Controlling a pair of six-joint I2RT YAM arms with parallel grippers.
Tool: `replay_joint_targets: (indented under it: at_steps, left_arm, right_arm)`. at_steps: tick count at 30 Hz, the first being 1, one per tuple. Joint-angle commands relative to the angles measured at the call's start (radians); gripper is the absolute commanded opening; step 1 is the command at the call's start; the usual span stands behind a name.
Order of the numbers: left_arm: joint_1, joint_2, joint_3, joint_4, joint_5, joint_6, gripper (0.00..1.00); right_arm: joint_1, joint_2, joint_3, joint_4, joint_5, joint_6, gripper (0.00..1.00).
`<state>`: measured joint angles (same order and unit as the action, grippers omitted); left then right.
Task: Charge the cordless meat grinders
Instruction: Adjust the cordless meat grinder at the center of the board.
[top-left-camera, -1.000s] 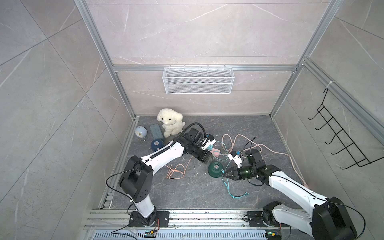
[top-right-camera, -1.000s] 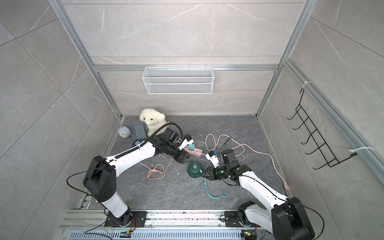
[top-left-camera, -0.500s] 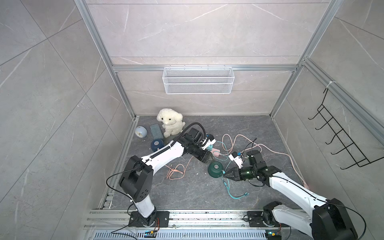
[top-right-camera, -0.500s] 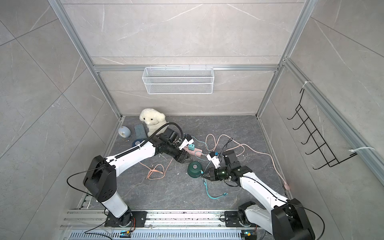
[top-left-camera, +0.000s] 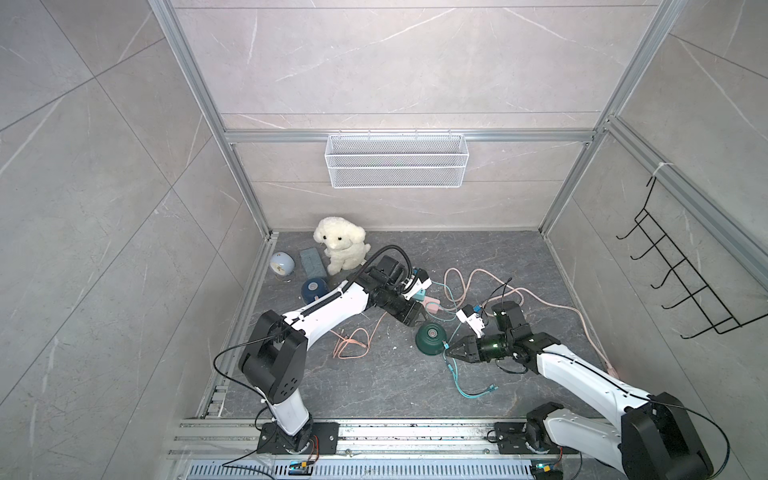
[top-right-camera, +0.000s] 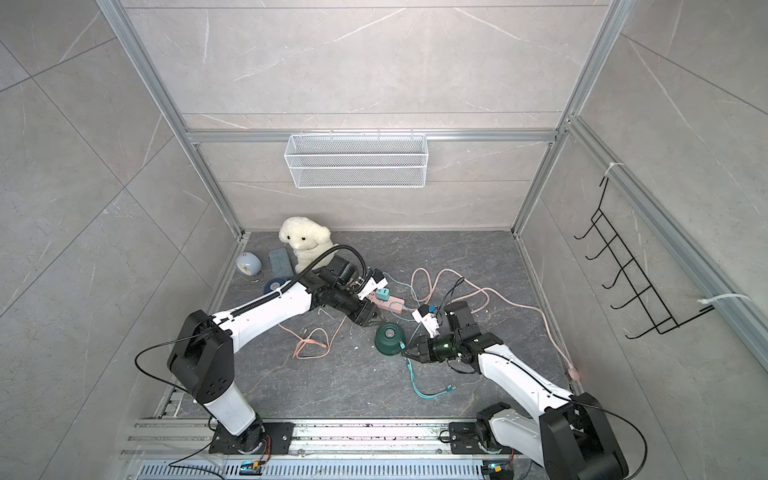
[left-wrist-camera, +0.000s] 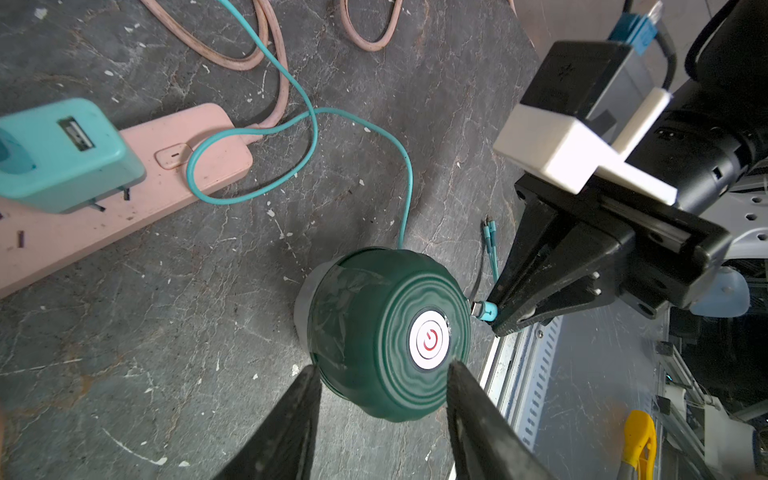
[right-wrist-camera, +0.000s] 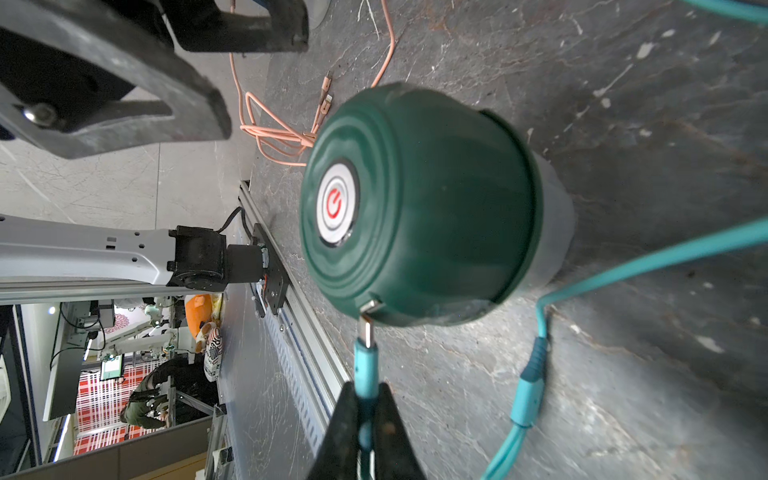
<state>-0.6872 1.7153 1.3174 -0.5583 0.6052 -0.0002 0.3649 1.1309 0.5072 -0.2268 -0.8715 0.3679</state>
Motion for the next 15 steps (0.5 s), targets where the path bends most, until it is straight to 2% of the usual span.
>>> replay_joint_targets:
  at_steps: [1,8,15]
  left_arm:
    - [-0.022,0.031,0.059,-0.076,-0.003,0.030,0.54]
    - [-0.053,0.034,0.052,-0.021,-0.019,0.019,0.58]
    - [-0.077,0.042,0.069,-0.041,-0.038,0.073,0.67]
  right_arm:
    - [-0.002,0.006,-0.012,-0.007,0.007,0.009,0.10]
    - [-0.006,0.003,0.007,-0.032,0.016,-0.013,0.10]
    - [-0.029,-0.015,0.016,-0.050,0.011,-0.021,0.10]
